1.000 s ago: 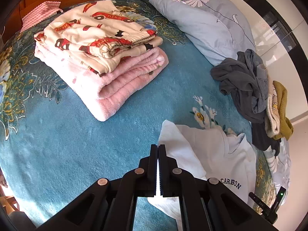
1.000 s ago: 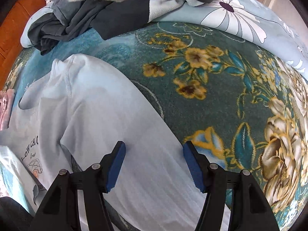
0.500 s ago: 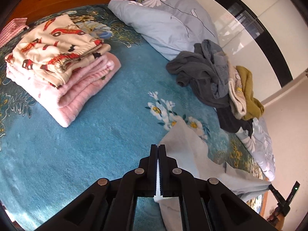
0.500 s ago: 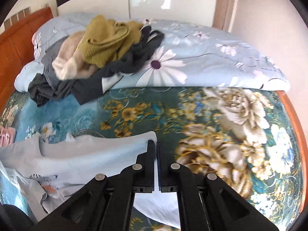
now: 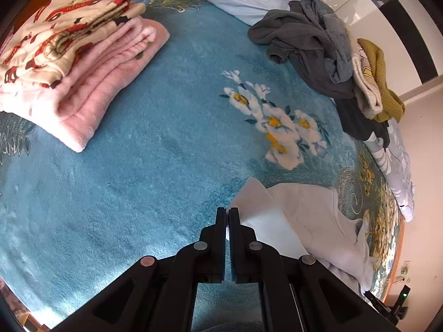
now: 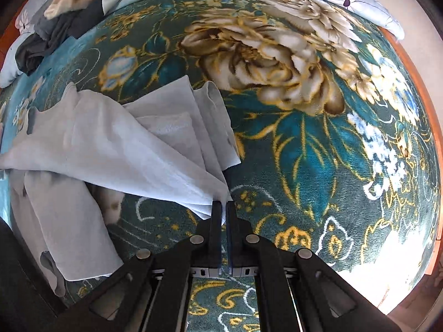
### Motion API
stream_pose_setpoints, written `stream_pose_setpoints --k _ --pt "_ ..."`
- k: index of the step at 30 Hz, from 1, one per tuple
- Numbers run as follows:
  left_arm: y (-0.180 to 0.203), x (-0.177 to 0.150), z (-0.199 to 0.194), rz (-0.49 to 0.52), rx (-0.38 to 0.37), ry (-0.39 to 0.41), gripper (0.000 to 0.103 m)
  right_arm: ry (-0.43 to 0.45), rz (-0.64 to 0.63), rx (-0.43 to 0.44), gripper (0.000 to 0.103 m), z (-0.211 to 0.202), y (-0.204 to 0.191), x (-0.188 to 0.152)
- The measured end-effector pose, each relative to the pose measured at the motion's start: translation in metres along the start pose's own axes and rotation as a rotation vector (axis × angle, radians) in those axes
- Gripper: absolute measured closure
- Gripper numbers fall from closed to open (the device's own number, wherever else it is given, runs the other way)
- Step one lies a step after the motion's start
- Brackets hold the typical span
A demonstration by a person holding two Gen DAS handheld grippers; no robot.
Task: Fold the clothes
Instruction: 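Lift the T-shirt with both grippers and shake it out in the air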
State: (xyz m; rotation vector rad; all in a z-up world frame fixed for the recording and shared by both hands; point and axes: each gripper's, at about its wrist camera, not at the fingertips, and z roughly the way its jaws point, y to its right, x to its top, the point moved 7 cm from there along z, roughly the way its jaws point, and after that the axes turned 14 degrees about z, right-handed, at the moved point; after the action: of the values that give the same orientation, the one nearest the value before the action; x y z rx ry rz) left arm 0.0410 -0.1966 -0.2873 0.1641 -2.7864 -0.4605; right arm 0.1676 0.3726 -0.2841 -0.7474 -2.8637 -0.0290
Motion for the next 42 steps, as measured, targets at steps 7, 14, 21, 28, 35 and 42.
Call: stream_pose_setpoints --k 7,14,21,28,35,42 --pt "-0.016 0.005 -0.007 -0.069 0.021 -0.009 0.097 0.06 -0.013 0.053 0.093 -0.061 0.015 0.014" --pt "0.02 0.036 0.021 0.022 0.031 -0.051 0.043 0.088 -0.035 0.238 0.061 -0.048 -0.066 0.052" --pt "0.02 0.028 0.067 0.046 0.052 -0.238 0.042 0.03 -0.11 0.382 0.054 0.006 -0.148 0.066" --pt "0.018 0.019 0.086 0.063 0.062 -0.351 0.044 -0.088 -0.085 0.358 0.049 0.044 -0.148 0.07" --pt "0.047 0.025 0.08 0.249 0.114 -0.342 0.09 -0.089 -0.022 0.338 0.072 0.04 -0.147 0.062" --pt "0.083 0.06 0.021 0.383 0.145 -0.099 0.094 0.023 -0.101 0.338 0.099 -0.002 -0.163 0.073"
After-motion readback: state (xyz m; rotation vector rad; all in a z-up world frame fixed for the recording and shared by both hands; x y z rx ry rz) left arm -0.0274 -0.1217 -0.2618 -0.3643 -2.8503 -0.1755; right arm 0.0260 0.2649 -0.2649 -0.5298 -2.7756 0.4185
